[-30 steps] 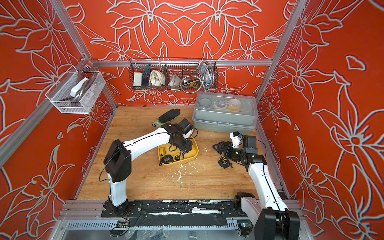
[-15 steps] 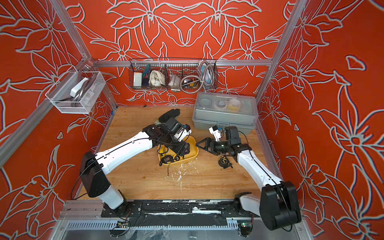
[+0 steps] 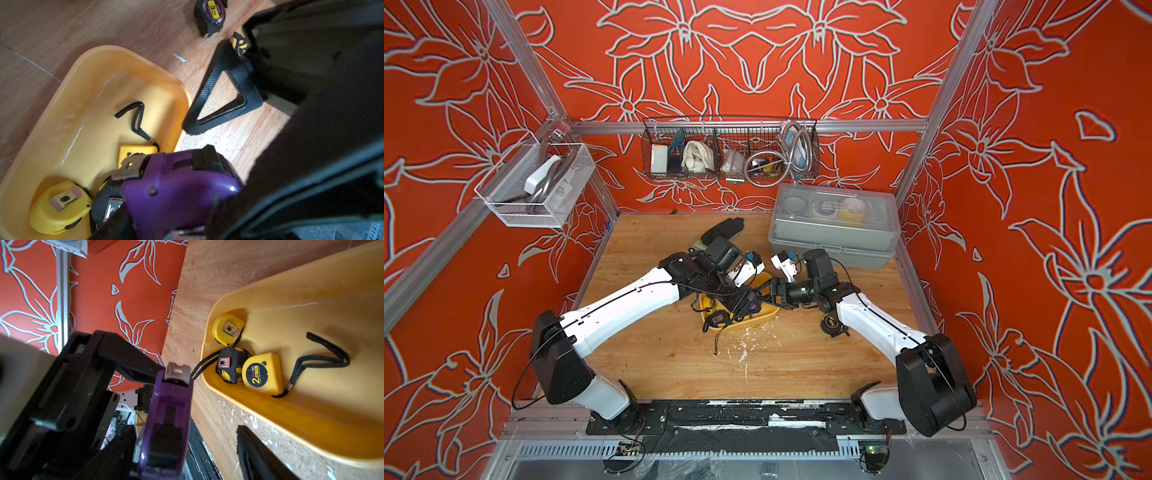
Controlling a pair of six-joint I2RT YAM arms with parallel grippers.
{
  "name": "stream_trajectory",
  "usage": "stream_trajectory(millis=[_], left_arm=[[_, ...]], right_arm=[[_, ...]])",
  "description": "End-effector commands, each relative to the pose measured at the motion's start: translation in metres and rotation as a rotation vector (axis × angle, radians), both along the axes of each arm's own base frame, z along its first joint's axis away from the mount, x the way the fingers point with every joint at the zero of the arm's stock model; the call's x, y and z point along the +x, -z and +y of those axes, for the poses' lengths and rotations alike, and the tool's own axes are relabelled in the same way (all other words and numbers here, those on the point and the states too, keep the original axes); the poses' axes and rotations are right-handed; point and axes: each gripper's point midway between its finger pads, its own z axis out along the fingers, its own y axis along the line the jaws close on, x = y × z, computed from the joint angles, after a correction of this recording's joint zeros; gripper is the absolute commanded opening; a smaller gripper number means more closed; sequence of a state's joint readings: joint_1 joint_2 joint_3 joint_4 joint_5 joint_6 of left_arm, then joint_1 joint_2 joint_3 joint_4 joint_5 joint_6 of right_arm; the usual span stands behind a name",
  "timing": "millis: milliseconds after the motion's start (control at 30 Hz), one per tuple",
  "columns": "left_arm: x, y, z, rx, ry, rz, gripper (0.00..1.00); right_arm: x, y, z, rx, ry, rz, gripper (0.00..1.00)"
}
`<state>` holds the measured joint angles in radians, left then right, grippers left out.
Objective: Take the tape measure out of the storage box
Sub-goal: Pick up the tape measure from the storage box.
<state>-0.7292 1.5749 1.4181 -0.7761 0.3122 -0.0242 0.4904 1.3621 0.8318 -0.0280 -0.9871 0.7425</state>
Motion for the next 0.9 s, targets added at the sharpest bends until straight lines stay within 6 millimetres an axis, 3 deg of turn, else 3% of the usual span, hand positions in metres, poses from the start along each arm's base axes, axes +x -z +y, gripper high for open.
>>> stream_trajectory(millis=[0,300,433,500,567,667,767,867], left_arm=[[0.001,-0.030,-0.015,-0.113,0.034,-0.069,0.47],[0.011,-0.027,-0.007,-0.069,-0.011,-0.120,0.48],[0.015,-0.022,-0.004,-0.045,-0.031,-0.120,0.53],[0.015,-0.021,-0.002,-0.040,-0.041,-0.118,0.61],[0.018,-0.023,0.001,-0.036,-0.070,-0.126,0.81],[0.026,-0.039,0.011,-0.081,-0.149,-0.140,0.99],[0.041,-0.057,0.033,-0.149,-0.278,-0.124,1.00],[0.056,-0.048,0.067,-0.090,-0.428,-0.100,1.00]], right_arm=[[-0.003,-0.012,0.016,0.037,-0.046,-0.021,0.67],[-0.009,-0.013,0.032,0.071,-0.105,0.008,0.25],[-0.006,-0.012,0.033,0.071,-0.096,0.009,0.20],[-0.004,-0.015,0.033,0.076,-0.089,0.002,0.19],[0.001,-0.019,0.030,0.075,-0.072,-0.009,0.19],[0.018,-0.026,0.013,0.073,-0.017,-0.026,0.17],[0.042,-0.027,-0.027,0.053,0.096,-0.030,0.17],[0.059,-0.023,-0.075,0.024,0.209,-0.031,0.17]])
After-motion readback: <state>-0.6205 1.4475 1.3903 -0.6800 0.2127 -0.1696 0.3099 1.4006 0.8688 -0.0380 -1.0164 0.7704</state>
